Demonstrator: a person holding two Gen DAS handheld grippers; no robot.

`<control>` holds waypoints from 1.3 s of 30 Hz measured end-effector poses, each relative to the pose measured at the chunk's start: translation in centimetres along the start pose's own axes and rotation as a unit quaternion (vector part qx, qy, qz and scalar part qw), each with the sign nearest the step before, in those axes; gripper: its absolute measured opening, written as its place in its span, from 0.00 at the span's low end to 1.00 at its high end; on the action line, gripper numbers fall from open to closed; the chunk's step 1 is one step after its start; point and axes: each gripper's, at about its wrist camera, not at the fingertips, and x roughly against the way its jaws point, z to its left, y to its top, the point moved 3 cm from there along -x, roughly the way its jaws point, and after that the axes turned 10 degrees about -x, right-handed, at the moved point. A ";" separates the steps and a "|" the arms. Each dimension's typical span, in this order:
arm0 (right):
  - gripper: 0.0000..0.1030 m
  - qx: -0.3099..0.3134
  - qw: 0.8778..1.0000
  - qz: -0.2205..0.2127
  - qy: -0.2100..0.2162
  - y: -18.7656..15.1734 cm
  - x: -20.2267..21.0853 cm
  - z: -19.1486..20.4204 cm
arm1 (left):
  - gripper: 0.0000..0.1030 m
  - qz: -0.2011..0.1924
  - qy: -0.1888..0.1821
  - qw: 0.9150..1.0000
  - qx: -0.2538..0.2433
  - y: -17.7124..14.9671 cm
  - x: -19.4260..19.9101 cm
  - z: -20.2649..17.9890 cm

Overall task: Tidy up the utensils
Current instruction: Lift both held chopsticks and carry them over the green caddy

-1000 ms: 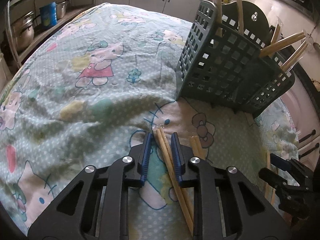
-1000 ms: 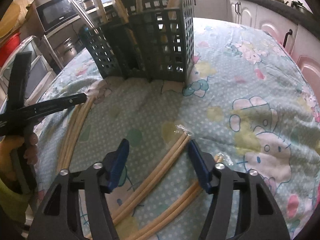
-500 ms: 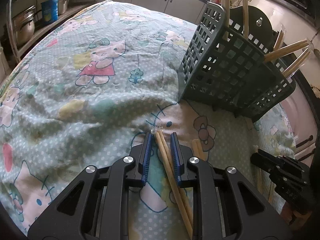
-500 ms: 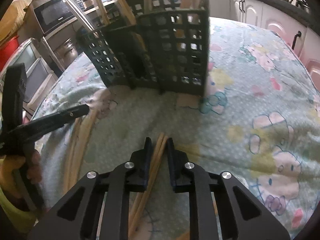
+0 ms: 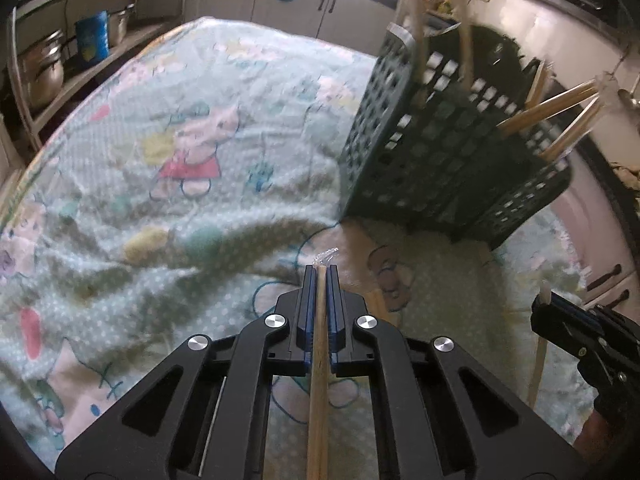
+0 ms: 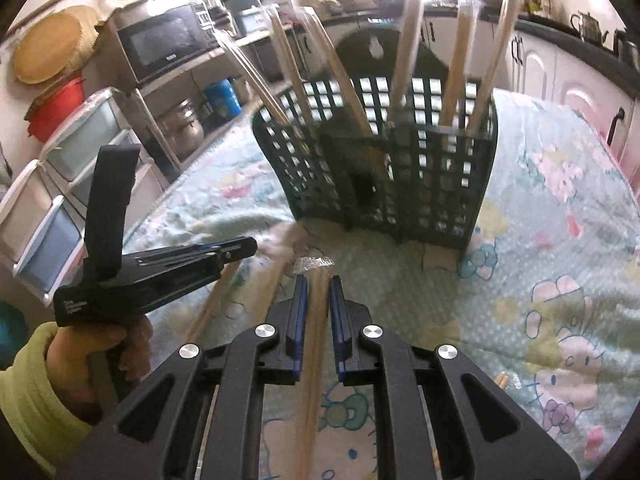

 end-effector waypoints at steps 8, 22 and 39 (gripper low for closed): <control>0.10 0.012 0.998 -0.053 0.015 1.5 3.9 1.0 | 0.01 -0.072 -0.038 0.997 -0.007 2.8 6.1 -1.3; 0.10 0.022 0.992 -0.123 0.026 3.3 9.2 1.9 | 0.01 -0.161 -0.054 0.985 -0.043 7.8 13.6 -4.2; 0.10 0.000 0.976 -0.215 0.014 7.2 14.4 0.2 | 0.01 -0.201 -0.059 0.975 -0.078 13.5 15.1 -7.3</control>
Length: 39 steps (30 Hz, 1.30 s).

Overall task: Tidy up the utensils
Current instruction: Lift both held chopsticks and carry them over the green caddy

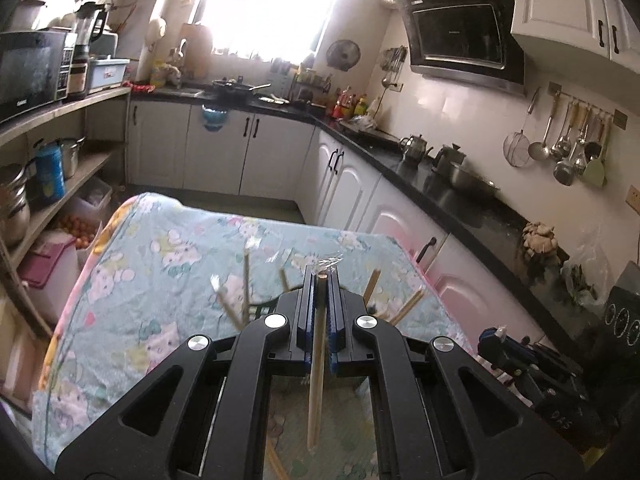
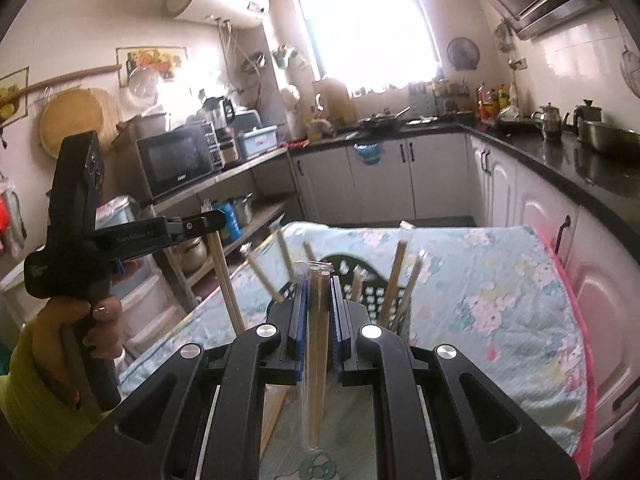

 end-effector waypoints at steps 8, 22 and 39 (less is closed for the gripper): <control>0.10 0.003 0.999 -0.047 -0.021 3.1 0.6 -1.0 | 0.01 -0.033 0.013 0.999 -0.006 2.8 -0.9 -0.5; 0.10 0.017 0.994 -0.098 -0.044 6.4 -1.1 -1.8 | 0.01 -0.083 0.058 0.995 -0.014 5.5 -2.3 0.1; 0.10 -0.022 0.989 -0.135 -0.062 6.5 -4.1 -5.3 | 0.01 -0.093 0.094 0.990 0.039 2.3 -5.4 4.0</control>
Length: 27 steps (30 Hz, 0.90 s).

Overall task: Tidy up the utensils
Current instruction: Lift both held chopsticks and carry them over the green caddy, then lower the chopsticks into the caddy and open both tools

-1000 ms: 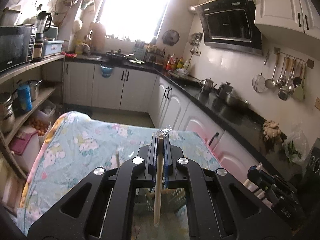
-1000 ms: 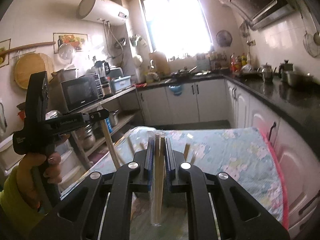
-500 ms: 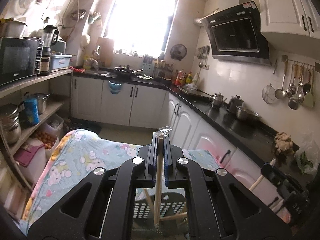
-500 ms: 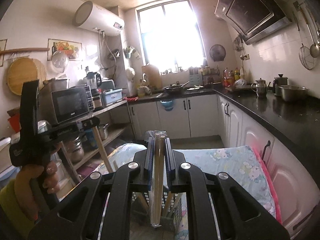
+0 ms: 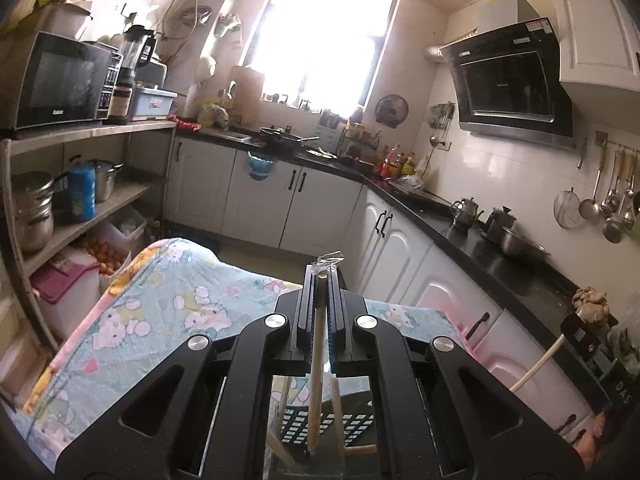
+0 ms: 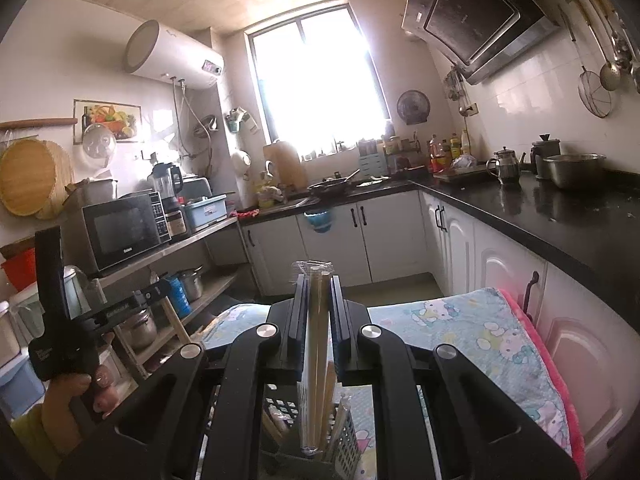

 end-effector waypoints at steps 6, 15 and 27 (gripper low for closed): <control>0.10 0.009 1.000 0.007 -0.004 -1.6 -1.2 0.1 | 0.01 0.006 -0.017 1.000 -0.002 -1.8 -0.7 -0.2; 0.10 -0.031 0.999 0.020 0.010 -3.6 -1.9 -1.1 | 0.01 0.032 -0.023 0.999 0.014 -4.1 -1.7 0.7; 0.10 -0.036 0.999 0.016 0.017 -5.9 -1.3 -1.8 | 0.01 0.042 -0.029 0.999 0.015 -5.6 -2.1 0.3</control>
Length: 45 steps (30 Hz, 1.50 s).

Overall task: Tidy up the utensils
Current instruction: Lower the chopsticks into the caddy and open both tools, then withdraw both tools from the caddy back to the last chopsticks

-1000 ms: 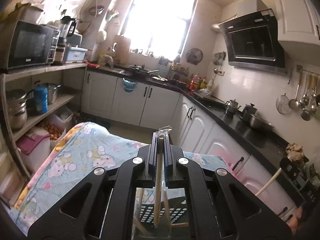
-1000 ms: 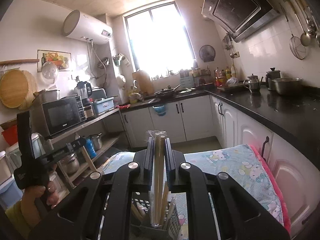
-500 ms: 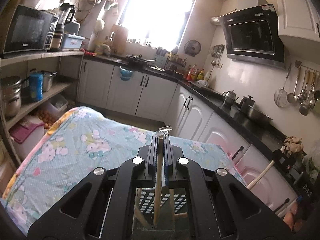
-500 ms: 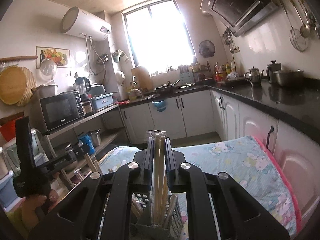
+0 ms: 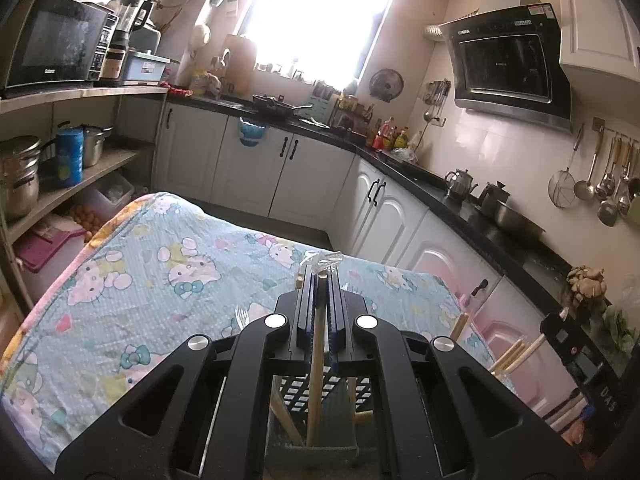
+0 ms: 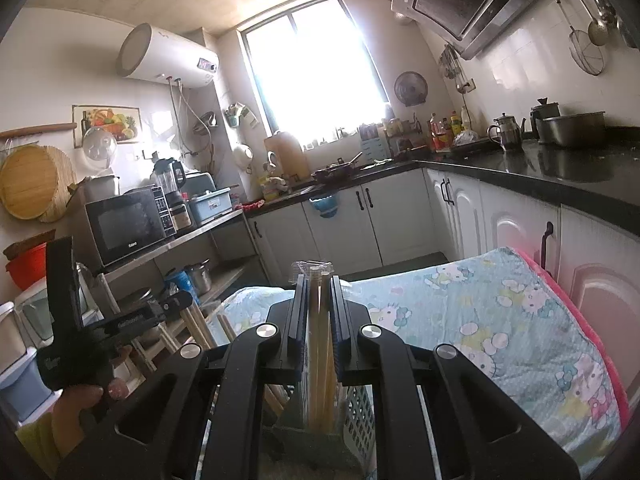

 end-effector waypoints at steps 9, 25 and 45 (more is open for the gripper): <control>0.11 -0.019 1.000 0.016 -0.006 -1.9 0.7 -1.2 | 0.01 0.013 0.001 1.000 0.001 -0.8 -0.2 -0.2; 0.27 -0.032 0.998 0.047 -0.012 -2.7 1.7 -2.0 | 0.04 0.040 0.004 0.999 -0.006 -1.7 0.4 -0.7; 0.43 -0.025 0.996 0.076 -0.035 -3.6 3.1 -2.5 | 0.49 0.050 -0.033 0.998 0.006 -2.4 3.1 -1.7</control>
